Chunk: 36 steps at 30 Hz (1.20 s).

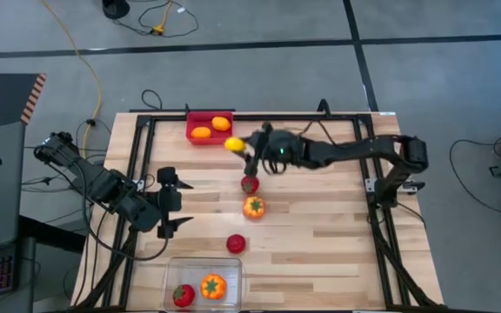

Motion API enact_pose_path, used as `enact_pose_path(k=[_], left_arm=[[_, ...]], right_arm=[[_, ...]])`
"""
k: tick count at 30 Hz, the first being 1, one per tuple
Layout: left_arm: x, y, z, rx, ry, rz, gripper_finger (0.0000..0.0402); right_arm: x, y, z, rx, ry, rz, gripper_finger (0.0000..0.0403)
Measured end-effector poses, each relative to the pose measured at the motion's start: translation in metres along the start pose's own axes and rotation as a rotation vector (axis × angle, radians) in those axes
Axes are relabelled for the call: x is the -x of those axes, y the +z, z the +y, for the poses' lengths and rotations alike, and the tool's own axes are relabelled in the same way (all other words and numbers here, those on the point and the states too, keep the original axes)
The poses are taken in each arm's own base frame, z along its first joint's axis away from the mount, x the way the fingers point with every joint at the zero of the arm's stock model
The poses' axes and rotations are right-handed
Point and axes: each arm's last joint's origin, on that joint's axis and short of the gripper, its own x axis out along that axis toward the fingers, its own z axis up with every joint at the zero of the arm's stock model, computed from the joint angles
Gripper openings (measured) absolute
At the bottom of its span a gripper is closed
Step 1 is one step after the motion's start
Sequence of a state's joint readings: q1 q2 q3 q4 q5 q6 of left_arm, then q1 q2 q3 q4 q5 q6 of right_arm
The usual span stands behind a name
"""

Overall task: Sort produce into baskets
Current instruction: Put the yellow lemon into the red bin

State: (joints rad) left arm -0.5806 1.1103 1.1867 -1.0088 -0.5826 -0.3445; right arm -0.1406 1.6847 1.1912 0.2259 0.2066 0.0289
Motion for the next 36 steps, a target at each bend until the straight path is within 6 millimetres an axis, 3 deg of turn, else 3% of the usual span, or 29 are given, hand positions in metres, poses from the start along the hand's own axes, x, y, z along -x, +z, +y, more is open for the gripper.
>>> enact_pose_path(k=[8,13,20,27,36], left_arm=[[-0.021,-0.028,-0.002,0.015,0.004,-0.026,0.0384],[-0.035,-0.05,0.001,0.061,0.0,-0.065,0.0384],[-0.051,-0.075,0.003,0.109,-0.075,-0.127,0.0384],[-0.054,-0.081,0.004,0.118,-0.089,-0.166,0.0384],[-0.053,-0.077,0.003,0.069,-0.093,-0.201,0.0384]], right_arm=[[-0.055,-0.018,-0.053,-0.173,0.04,-0.048,0.0223],[-0.096,-0.006,-0.075,-0.212,0.034,-0.075,0.0223],[-0.137,0.0,-0.095,-0.318,-0.009,0.033,0.0223],[-0.159,-0.005,-0.106,-0.442,-0.044,0.104,0.0223],[-0.161,-0.002,-0.108,-0.466,-0.046,0.093,0.0223]])
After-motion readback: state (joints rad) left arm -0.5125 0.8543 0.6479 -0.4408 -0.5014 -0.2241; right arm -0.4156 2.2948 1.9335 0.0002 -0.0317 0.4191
